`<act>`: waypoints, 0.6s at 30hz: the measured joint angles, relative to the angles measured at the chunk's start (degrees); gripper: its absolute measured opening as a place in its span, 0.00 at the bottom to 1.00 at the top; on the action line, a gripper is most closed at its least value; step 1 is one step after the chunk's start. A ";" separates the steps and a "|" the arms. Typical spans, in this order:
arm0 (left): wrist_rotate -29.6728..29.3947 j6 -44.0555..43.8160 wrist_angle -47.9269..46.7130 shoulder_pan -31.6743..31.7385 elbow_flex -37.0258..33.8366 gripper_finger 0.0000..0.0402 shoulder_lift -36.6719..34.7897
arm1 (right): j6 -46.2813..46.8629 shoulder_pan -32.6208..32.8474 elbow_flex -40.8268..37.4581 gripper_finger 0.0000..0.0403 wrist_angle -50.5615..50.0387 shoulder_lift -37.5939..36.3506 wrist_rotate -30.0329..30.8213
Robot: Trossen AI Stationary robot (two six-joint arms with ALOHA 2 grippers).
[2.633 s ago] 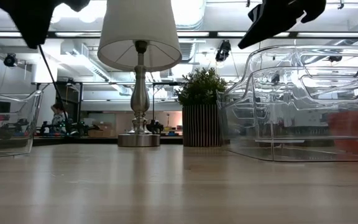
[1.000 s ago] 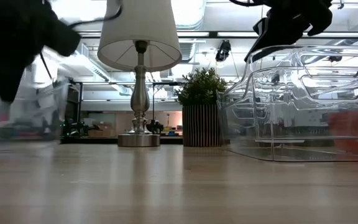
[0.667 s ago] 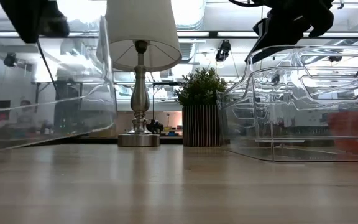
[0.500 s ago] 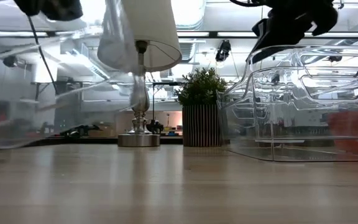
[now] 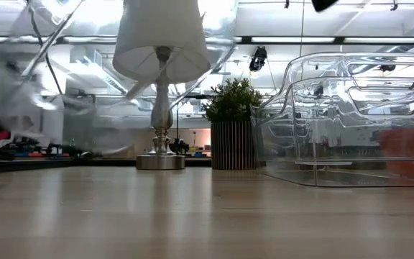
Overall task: Stack baskets by color
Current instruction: Stack the left transparent bin on the transparent bins
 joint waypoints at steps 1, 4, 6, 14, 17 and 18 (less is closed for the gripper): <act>-0.04 2.73 1.30 -0.20 0.00 0.00 0.00 | -0.35 0.00 -0.31 0.33 2.08 -0.02 -1.86; -0.05 9.61 3.92 -0.31 0.00 0.00 0.51 | -0.63 0.00 -0.68 0.42 7.66 1.45 -4.73; -0.09 12.80 5.08 -0.29 0.00 0.00 1.28 | -0.63 0.00 -0.68 0.46 11.50 3.08 -5.58; 0.59 18.70 6.59 -0.29 0.00 0.00 4.59 | -1.75 -0.02 5.28 0.56 15.04 12.88 -6.54; 1.50 19.80 6.60 -0.27 0.00 0.00 5.24 | -3.46 -0.02 8.97 0.56 13.93 16.99 -7.06; 1.71 19.81 6.48 -0.27 0.00 0.00 5.25 | -4.03 -0.02 10.54 0.56 13.09 18.38 -7.65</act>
